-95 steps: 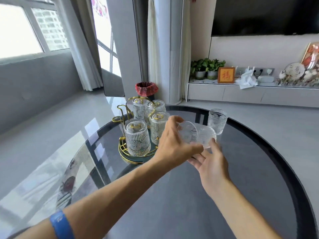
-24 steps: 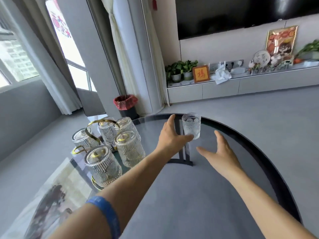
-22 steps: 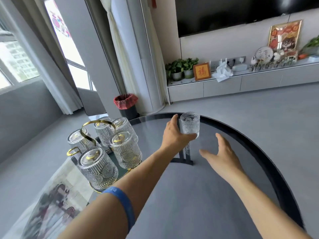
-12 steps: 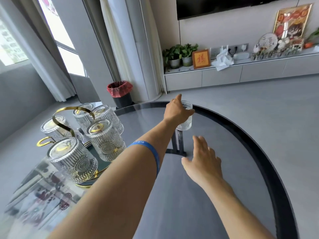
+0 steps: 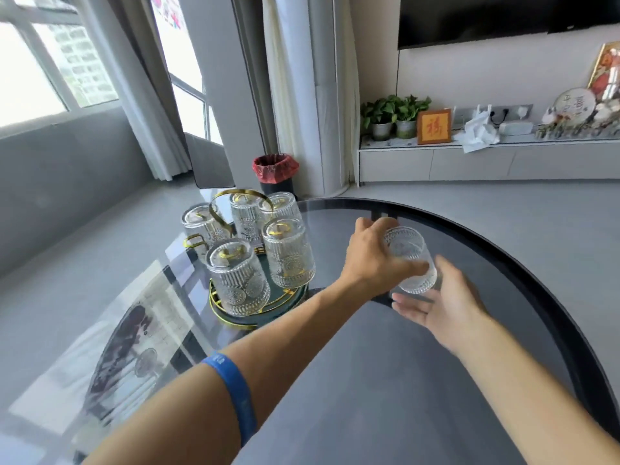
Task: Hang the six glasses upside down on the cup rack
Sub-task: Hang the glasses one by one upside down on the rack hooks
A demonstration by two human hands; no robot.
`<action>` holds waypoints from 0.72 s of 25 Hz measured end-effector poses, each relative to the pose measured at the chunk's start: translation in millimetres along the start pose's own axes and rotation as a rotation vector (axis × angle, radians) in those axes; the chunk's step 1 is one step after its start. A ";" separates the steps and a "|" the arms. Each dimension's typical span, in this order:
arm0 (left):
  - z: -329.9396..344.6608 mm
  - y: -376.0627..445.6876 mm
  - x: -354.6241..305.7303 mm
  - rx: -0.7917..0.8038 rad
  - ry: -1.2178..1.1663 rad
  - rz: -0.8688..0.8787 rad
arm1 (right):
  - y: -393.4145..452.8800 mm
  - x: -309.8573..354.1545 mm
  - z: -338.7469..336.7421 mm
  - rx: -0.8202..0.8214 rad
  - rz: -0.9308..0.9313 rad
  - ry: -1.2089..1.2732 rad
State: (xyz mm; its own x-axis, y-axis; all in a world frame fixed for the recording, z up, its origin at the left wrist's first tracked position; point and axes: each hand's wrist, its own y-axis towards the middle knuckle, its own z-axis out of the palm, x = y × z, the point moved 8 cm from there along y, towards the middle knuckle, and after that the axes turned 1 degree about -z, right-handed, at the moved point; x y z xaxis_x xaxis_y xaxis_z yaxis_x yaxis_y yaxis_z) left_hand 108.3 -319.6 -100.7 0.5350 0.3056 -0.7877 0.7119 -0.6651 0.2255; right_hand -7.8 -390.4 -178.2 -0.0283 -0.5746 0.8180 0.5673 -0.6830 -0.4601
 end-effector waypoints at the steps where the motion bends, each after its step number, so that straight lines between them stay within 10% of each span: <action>1: -19.2 -16.2 -0.1 -0.019 -0.081 0.016 | -8.1 0.4 9.7 0.052 -0.001 0.044; 13: -222.2 -111.7 1.4 -0.232 0.263 0.281 | -152.9 33.3 204.6 0.294 -0.725 -0.419; 18: -268.8 -131.4 49.0 -0.558 -0.123 0.258 | -168.0 36.8 259.3 0.505 -0.731 -0.540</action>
State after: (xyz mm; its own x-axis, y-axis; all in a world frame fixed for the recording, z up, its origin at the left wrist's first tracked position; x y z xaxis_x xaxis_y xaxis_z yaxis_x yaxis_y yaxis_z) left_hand 163.2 -34.0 -14.9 0.6884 0.0801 -0.7209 0.7151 -0.2412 0.6561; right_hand 109.3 -179.8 18.7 -0.2026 0.2675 0.9420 0.8424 -0.4430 0.3069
